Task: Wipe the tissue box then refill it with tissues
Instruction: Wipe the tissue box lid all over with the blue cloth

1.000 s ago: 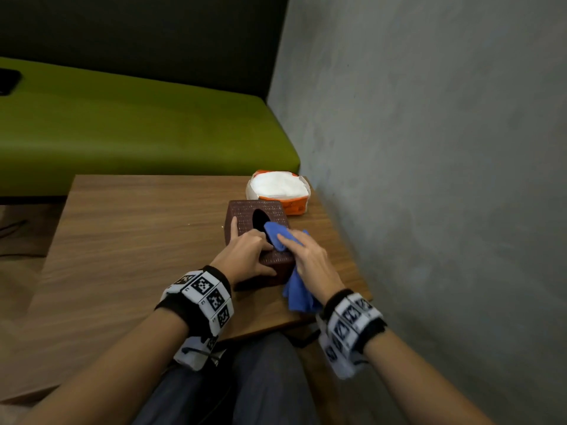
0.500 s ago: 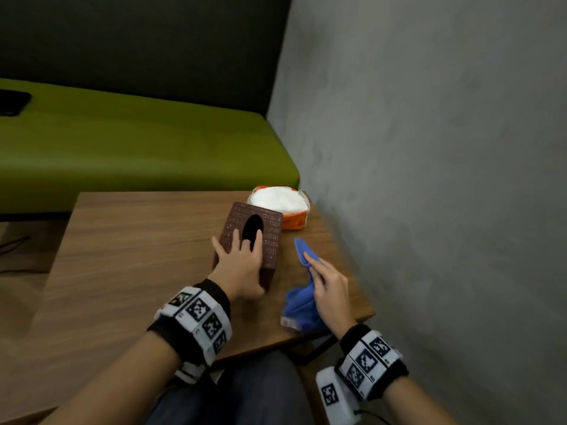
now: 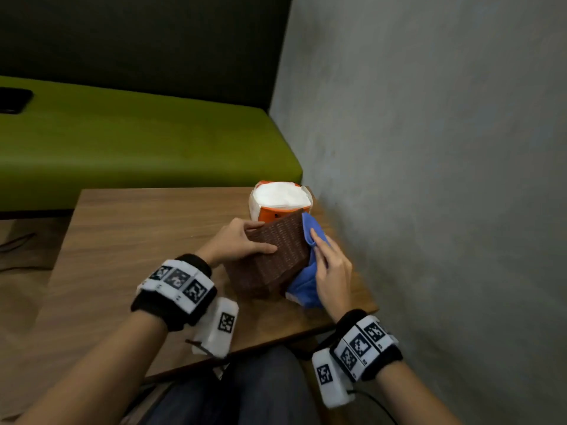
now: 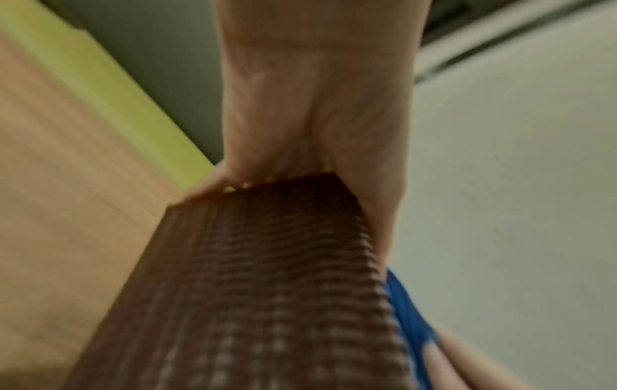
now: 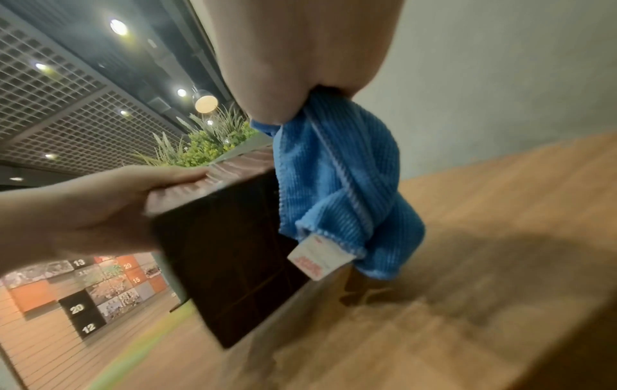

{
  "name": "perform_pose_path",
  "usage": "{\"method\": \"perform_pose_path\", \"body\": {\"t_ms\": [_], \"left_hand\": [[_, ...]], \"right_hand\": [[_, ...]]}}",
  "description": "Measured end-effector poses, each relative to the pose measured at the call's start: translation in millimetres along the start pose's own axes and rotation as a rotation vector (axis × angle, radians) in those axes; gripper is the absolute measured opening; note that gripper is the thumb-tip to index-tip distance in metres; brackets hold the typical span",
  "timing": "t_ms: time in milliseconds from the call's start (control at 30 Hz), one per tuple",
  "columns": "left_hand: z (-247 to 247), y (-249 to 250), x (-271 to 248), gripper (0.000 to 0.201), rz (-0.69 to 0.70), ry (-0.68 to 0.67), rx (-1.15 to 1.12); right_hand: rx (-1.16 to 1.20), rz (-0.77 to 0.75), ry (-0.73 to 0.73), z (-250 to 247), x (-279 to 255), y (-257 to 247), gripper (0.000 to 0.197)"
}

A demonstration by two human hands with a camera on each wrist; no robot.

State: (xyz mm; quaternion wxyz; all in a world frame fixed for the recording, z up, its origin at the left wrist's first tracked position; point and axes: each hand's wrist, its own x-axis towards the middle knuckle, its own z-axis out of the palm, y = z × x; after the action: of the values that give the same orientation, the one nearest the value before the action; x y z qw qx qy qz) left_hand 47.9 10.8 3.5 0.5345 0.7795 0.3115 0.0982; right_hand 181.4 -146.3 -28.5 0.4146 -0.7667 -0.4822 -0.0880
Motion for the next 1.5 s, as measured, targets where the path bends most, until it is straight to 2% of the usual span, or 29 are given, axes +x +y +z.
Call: {"method": "perform_pose_path", "body": {"t_ms": [33, 100, 200, 267, 367, 433, 533, 567, 633, 700, 767, 867, 900, 967, 1033, 1100, 1133, 1200, 1267, 1300, 1433, 1500], "left_hand": [[-7, -1, 0, 0.051, -0.027, -0.103, -0.104], [-11, -6, 0, 0.039, -0.079, -0.209, -0.193], [-9, -15, 4, 0.036, -0.115, -0.212, -0.265], [-11, -19, 9, 0.037, -0.083, -0.154, -0.223], [-11, -19, 15, 0.041, 0.137, 0.094, 0.076], [-3, -16, 10, 0.057, 0.26, 0.206, 0.257], [7, -16, -5, 0.114, 0.223, 0.078, 0.357], [7, -17, -7, 0.123, 0.205, 0.056, 0.386], [9, -22, -7, 0.126, 0.185, 0.073, 0.356], [15, -22, -6, 0.132, 0.182, 0.1, 0.308], [20, -21, -5, 0.138, 0.199, 0.13, 0.29], [15, -21, -5, 0.136, 0.229, 0.131, 0.241], [13, -20, -6, 0.137, 0.232, 0.128, 0.234], [12, -18, -6, 0.14, 0.239, 0.13, 0.263], [16, -19, -4, 0.141, 0.226, 0.133, 0.307], [20, -17, -2, 0.14, 0.201, 0.136, 0.305], [20, -17, -2, 0.14, 0.197, 0.139, 0.293], [18, -15, -2, 0.14, 0.191, 0.124, 0.259], [14, -17, -4, 0.14, 0.193, 0.11, 0.241], [14, -17, -4, 0.139, 0.191, 0.118, 0.246], [17, -14, -4, 0.125, 0.174, 0.138, 0.303], [17, -12, -4, 0.126, 0.151, 0.126, 0.321]], "right_hand": [[-0.02, -0.008, -0.012, -1, 2, -2, 0.036], [-0.08, -0.03, -0.097, 1, 4, -6, 0.039], [-0.21, -0.127, -0.212, 8, 5, -10, 0.047], [-0.261, -0.132, -0.251, 15, 10, -11, 0.047], [-0.259, -0.049, -0.272, 24, 18, -12, 0.041], [-0.251, -0.021, -0.282, 26, 21, -15, 0.04], [-0.278, -0.046, -0.322, 20, 23, -19, 0.042], [-0.297, -0.044, -0.343, 17, 25, -19, 0.043], [-0.349, 0.002, -0.346, 15, 33, -18, 0.042], [-0.384, 0.088, -0.289, 22, 45, -17, 0.039], [-0.328, 0.06, -0.316, 36, 46, -35, 0.038], [-0.165, -0.256, -0.485, 46, 23, -63, 0.039], [-0.151, -0.303, -0.528, 41, 19, -60, 0.041], [-0.226, -0.245, -0.56, 25, 26, -40, 0.045], [-0.279, -0.096, -0.468, 17, 46, -17, 0.04], [-0.301, -0.012, -0.389, 23, 60, -11, 0.038], [-0.293, -0.023, -0.388, 31, 58, -21, 0.038], [-0.245, -0.143, -0.462, 42, 39, -42, 0.042], [-0.186, -0.256, -0.545, 34, 22, -45, 0.044], [-0.208, -0.261, -0.569, 25, 25, -38, 0.044], [-0.343, -0.03, -0.432, 10, 64, 3, 0.04], [-0.316, -0.033, -0.435, 24, 62, -9, 0.043]]}}
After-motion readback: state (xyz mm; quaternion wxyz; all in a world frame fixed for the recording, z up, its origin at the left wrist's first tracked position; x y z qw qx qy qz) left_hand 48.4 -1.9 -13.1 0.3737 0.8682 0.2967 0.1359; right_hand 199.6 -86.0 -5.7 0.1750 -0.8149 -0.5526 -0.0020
